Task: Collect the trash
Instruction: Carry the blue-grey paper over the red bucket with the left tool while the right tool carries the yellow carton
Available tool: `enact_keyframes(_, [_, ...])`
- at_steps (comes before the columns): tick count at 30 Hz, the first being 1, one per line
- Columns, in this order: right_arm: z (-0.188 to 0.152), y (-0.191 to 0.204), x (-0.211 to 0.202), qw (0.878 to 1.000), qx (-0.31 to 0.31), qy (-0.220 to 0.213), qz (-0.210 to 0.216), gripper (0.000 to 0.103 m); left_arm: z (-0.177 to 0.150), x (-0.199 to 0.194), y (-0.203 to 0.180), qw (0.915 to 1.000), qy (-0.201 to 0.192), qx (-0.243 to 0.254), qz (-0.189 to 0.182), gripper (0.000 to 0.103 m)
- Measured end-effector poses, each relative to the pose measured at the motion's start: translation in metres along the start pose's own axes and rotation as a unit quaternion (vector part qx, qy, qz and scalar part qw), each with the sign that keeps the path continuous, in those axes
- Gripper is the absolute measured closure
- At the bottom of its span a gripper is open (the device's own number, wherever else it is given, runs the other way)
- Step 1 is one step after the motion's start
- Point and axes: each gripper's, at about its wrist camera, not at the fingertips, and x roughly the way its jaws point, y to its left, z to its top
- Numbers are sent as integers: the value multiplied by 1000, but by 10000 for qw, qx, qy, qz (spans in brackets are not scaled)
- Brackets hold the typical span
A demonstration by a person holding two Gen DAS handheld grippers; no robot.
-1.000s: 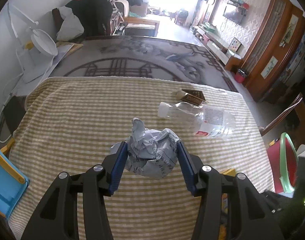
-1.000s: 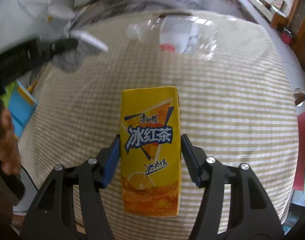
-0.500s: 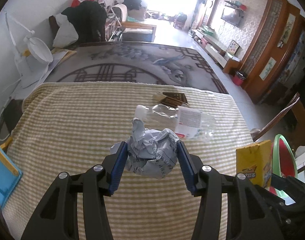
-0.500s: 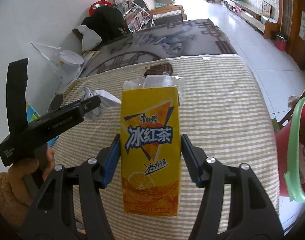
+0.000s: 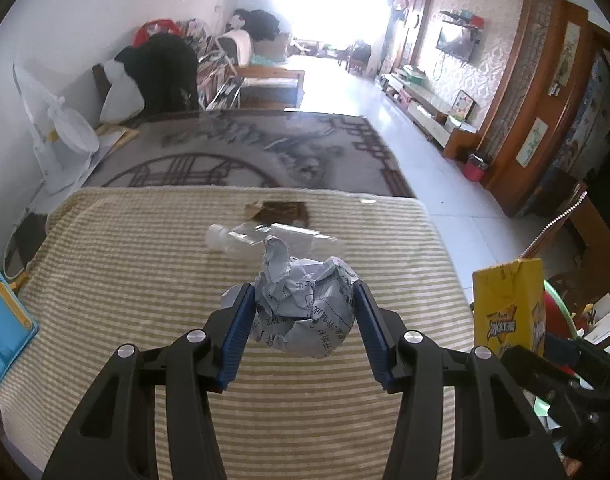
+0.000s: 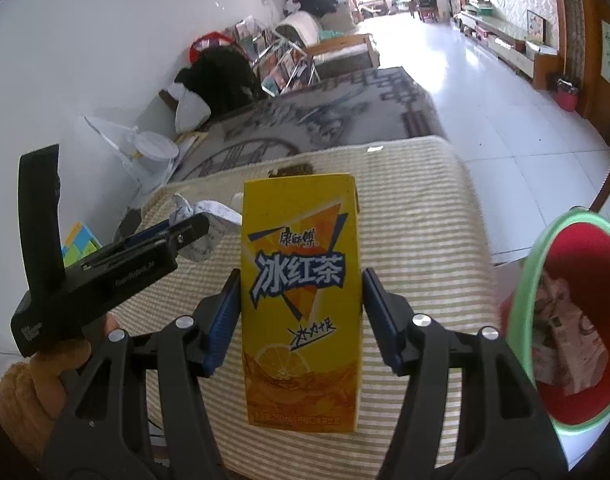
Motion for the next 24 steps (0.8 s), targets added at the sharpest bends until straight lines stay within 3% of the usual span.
enact_keyframes(9, [4,-39,-35,9995,148,-289,10,45,-1,-20,-50,9992,-243,293,101,55])
enact_keyframes(24, [3,-84,-60,9976,446,-508,-161,45,-2,-8,-101,9984,-131,550,-51,55])
